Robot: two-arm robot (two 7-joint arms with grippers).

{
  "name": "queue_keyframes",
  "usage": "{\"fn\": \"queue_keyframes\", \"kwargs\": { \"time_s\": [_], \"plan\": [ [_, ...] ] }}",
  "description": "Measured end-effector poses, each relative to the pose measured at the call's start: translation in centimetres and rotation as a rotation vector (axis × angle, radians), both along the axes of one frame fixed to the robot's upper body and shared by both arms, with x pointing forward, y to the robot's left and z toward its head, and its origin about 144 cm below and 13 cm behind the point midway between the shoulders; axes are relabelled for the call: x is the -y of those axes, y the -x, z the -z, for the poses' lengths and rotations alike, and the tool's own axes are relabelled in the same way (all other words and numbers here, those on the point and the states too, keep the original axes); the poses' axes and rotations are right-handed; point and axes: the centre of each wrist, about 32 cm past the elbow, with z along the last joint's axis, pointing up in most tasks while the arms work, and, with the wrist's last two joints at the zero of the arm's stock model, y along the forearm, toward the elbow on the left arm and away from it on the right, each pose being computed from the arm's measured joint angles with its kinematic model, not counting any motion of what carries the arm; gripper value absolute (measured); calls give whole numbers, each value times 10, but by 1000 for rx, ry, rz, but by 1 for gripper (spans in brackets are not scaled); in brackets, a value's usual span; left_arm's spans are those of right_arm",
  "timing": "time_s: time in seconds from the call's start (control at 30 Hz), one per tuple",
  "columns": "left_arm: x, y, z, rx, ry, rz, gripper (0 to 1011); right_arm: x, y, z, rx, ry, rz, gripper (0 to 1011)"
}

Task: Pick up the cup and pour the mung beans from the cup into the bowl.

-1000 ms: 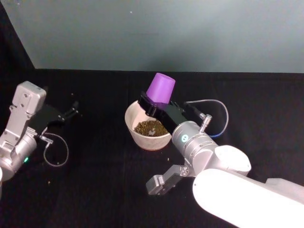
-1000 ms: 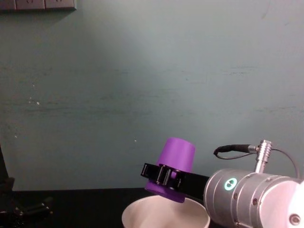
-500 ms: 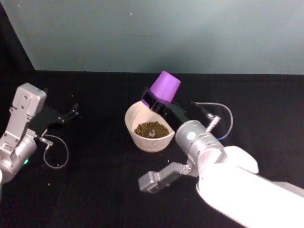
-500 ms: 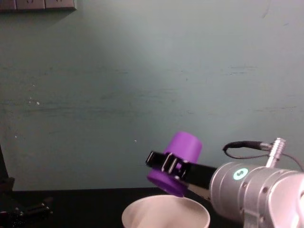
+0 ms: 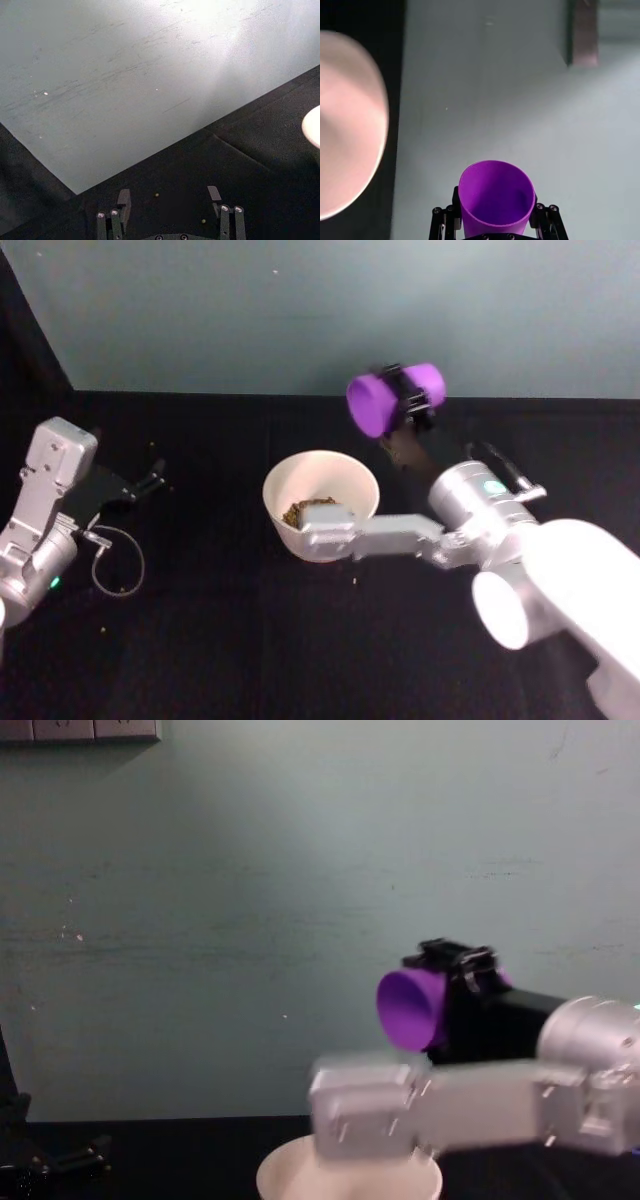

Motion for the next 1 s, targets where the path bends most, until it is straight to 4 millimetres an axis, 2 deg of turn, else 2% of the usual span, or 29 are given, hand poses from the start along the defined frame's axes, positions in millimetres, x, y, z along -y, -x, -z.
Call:
{"fn": "queue_keyframes", "kwargs": {
  "time_s": [0.13,0.17,0.33,0.57,0.8,1.0],
  "plan": [
    [0,0,0,0,0,0,1000,18,-4,1,-67,-258,-13,734],
    [0,0,0,0,0,0,1000,18,-4,1,-67,-258,-13,734],
    [0,0,0,0,0,0,1000,36,-8,6,-159,-541,-22,734],
    [0,0,0,0,0,0,1000,49,-12,19,-286,-861,-57,734],
    [0,0,0,0,0,0,1000,53,-13,28,-370,-1037,-66,734],
    [0,0,0,0,0,0,1000,54,-13,30,-396,-1070,-59,734]
  ]
}}
